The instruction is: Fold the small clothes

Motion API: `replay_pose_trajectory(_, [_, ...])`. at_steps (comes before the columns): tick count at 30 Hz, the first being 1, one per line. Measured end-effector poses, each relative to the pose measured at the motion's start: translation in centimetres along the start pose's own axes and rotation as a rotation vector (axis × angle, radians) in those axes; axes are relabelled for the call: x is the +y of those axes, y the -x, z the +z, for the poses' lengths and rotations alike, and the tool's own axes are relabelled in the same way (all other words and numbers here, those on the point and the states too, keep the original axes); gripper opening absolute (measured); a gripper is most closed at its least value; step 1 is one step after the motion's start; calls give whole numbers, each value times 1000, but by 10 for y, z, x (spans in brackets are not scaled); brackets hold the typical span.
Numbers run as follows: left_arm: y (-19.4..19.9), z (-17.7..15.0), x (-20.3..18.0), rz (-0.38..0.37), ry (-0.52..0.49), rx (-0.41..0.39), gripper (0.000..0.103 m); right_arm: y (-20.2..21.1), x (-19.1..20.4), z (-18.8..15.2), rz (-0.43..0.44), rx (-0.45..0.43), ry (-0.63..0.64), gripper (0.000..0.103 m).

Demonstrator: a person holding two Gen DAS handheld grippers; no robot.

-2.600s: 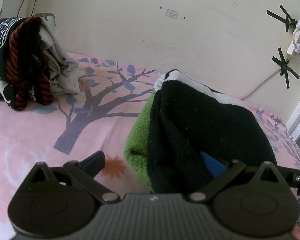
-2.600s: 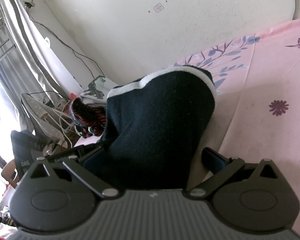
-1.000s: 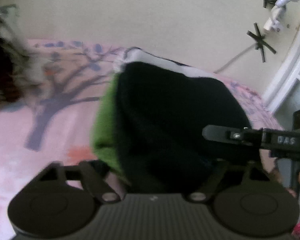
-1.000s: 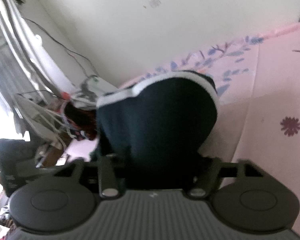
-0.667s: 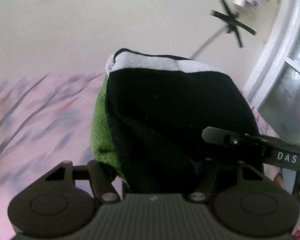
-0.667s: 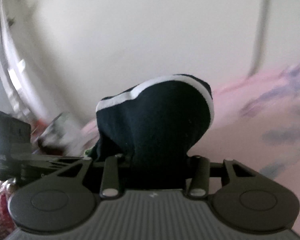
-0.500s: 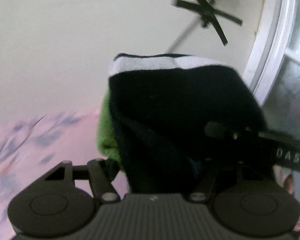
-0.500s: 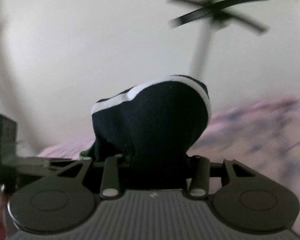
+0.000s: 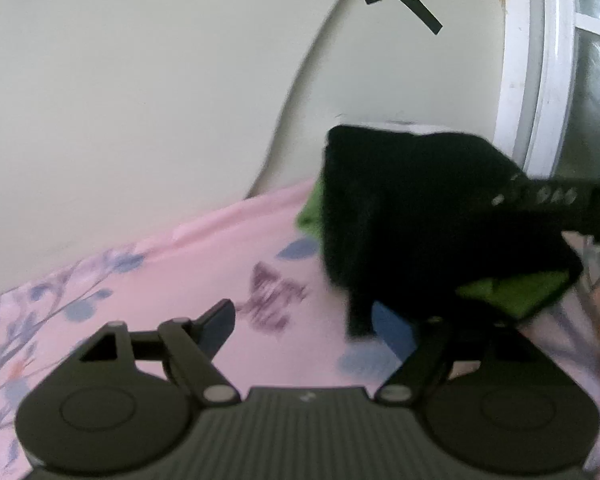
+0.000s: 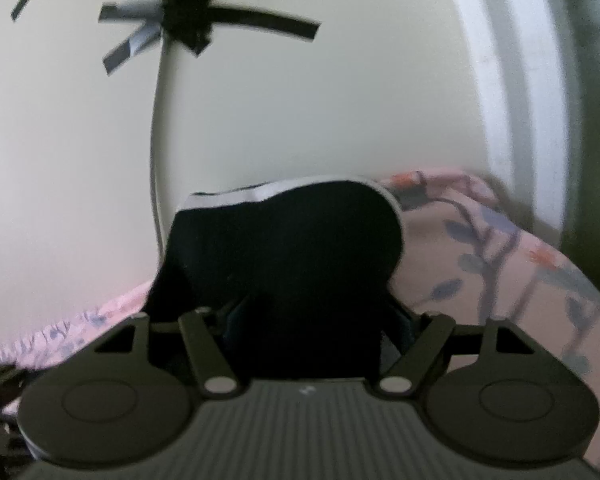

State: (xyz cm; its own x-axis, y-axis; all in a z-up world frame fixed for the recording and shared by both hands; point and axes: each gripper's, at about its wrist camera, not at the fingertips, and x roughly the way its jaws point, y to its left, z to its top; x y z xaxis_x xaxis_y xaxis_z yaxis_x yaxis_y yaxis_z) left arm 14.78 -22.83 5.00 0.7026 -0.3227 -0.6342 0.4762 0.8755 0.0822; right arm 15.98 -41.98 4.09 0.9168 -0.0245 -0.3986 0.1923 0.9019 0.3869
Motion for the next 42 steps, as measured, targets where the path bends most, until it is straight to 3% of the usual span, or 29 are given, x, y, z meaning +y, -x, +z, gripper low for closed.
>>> replay_pose_trajectory(5, [42, -48, 11, 19, 3, -27, 82, 53, -9, -35, 25, 3, -99, 73])
replay_pose_trajectory(10, [80, -86, 12, 75, -24, -57, 89, 103, 4, -85, 52, 32, -108, 73])
replay_pose_trajectory(13, [98, -105, 17, 110, 4, -61, 98, 133, 18, -114, 47, 3, -74, 74])
replay_pose_trajectory(20, [119, -132, 27, 171, 31, -31, 100, 187, 38, -164, 41, -58, -81, 80])
replay_pose_trajectory(28, [130, -143, 36, 168, 52, -17, 103, 203, 55, -182, 24, -58, -24, 81])
replay_pose_trajectory(42, [135, -148, 27, 173, -7, -40, 103, 205, 49, -182, -9, -99, -77, 86])
